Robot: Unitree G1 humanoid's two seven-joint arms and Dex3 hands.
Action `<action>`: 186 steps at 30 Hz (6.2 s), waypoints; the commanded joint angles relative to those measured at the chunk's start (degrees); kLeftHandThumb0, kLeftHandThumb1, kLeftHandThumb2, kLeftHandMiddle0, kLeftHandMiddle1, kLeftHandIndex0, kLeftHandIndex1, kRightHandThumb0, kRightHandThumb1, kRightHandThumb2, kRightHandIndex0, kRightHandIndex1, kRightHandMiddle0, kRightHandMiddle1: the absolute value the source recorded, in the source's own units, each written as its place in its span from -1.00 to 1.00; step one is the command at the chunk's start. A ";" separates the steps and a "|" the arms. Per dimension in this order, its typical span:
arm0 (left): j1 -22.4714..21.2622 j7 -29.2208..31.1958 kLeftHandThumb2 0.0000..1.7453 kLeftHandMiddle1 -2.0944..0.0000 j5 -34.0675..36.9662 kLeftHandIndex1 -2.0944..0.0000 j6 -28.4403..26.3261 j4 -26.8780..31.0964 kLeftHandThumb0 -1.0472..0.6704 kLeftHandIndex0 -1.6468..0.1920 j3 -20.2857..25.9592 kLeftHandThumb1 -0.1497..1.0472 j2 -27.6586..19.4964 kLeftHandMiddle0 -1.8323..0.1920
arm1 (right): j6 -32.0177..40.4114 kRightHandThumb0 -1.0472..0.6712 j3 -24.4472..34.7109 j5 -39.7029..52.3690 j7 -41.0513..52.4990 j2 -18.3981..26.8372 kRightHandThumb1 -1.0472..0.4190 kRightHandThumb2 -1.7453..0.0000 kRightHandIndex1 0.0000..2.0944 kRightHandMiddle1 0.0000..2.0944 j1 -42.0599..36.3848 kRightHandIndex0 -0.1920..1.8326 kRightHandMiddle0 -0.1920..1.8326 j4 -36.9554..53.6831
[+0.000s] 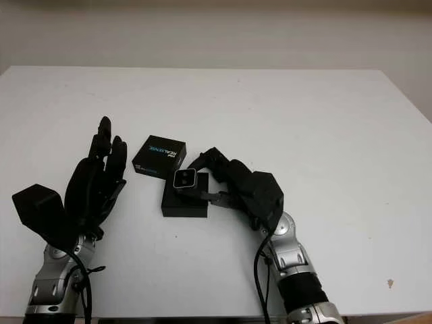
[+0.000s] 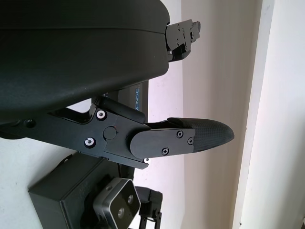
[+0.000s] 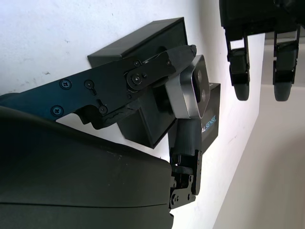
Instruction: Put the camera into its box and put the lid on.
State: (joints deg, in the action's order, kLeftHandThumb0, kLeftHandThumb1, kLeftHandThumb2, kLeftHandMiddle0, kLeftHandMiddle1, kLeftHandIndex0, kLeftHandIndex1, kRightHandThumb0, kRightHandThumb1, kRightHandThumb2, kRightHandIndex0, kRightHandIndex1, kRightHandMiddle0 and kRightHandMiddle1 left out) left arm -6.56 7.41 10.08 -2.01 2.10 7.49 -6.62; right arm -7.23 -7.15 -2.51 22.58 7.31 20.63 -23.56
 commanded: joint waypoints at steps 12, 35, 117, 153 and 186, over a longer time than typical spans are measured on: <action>0.48 0.12 -0.47 1.00 -0.17 1.00 0.36 0.62 -0.60 1.00 -0.14 1.00 0.19 1.00 | 0.82 -0.27 -0.95 -0.83 -0.57 0.55 -0.98 0.94 -0.96 0.67 -0.26 -0.68 -0.67 -2.37; 0.75 -0.26 -0.48 1.00 -0.19 1.00 0.03 1.05 -0.60 1.00 0.00 1.00 0.32 1.00 | 0.39 -0.37 -3.33 -6.50 -2.85 2.29 -0.94 0.94 -0.97 0.18 -0.46 -0.78 -0.86 -1.39; -52.03 9.90 -0.93 1.00 -48.32 1.00 30.60 -58.44 -0.20 1.00 -31.60 0.58 -27.11 1.00 | 6.95 -0.41 12.58 8.67 -16.10 -2.81 -1.00 0.73 -0.92 -0.84 2.55 -0.78 -0.74 13.00; -53.71 9.62 -0.94 0.95 -45.13 0.93 32.77 -71.92 -0.20 0.71 -33.83 0.59 -23.54 0.75 | 6.77 -0.36 13.35 8.31 -16.45 -2.82 -1.00 0.79 -0.93 -0.82 0.91 -0.74 -0.73 12.71; -51.20 21.44 -0.94 -0.75 -39.69 -0.63 32.71 -72.50 -0.29 0.59 -30.96 0.56 -19.09 0.90 | 8.15 -0.30 13.67 8.42 -18.38 -2.39 -1.00 0.76 -0.94 -0.87 -2.50 -0.73 -0.71 14.44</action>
State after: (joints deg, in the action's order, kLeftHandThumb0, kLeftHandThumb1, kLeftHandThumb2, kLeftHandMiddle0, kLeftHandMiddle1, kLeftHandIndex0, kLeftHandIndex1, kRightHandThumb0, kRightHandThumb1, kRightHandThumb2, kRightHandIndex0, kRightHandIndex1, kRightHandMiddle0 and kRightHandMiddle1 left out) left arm -60.18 26.50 -29.20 30.34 -69.96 -22.11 -27.08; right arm 0.67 6.33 6.08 4.37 4.29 18.52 -10.25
